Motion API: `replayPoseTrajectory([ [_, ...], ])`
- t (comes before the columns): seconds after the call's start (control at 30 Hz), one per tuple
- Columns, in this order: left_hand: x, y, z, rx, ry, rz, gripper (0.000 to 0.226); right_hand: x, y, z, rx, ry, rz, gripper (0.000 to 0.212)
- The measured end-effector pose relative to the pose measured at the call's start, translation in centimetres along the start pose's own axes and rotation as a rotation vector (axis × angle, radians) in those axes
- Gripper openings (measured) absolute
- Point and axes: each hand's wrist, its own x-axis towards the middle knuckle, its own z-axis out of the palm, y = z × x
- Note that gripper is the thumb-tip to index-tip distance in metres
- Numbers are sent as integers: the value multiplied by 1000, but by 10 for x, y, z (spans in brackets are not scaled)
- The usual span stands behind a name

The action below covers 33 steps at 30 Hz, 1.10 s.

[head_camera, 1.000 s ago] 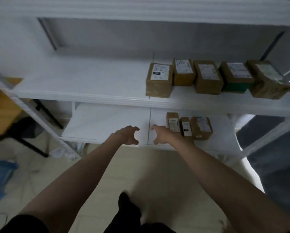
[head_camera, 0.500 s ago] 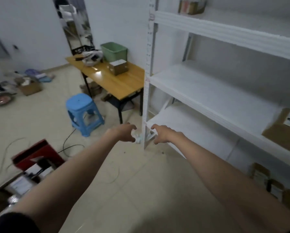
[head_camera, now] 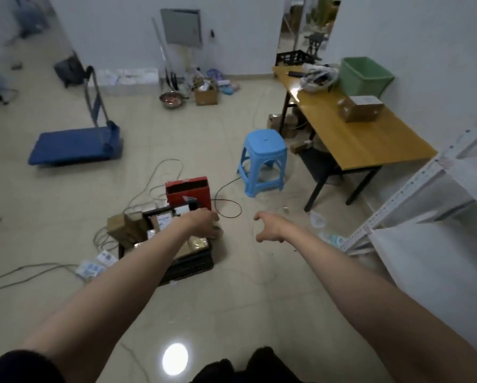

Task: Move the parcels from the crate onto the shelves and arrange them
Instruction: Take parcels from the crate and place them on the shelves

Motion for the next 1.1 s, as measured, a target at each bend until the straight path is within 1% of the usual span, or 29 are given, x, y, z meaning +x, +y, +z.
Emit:
replayPoseTrajectory([
  [0.07,-1,-38,8,-62,-11,-77,52,22,-27,3,-35,-39,-46,72],
  [0.13,-2,-71,16,-120,-26,-159,56,42,-52,7,-55,-73,-87,70],
  [0.27,7,-123,32,-178,-57,-270,59,86,-92,15,-93,-151,-171,63],
  [0.37,21,-147,40,-214,-79,-297,60,115,-109,18,-103,-199,-205,60],
  [0.53,67,-185,40,-324,-120,-342,56,185,-135,20,-106,-288,-235,64],
  [0.7,120,-214,33,-450,-180,-408,57,255,-148,19,-67,-362,-227,50],
  [0.83,157,-235,35,-529,-194,-458,53,307,-154,19,-5,-428,-201,55],
  [0.93,179,-253,41,-586,-215,-484,51,343,-161,25,50,-437,-161,55],
  [1.1,217,-284,70,-708,-232,-569,50,403,-170,61,146,-480,-48,50],
])
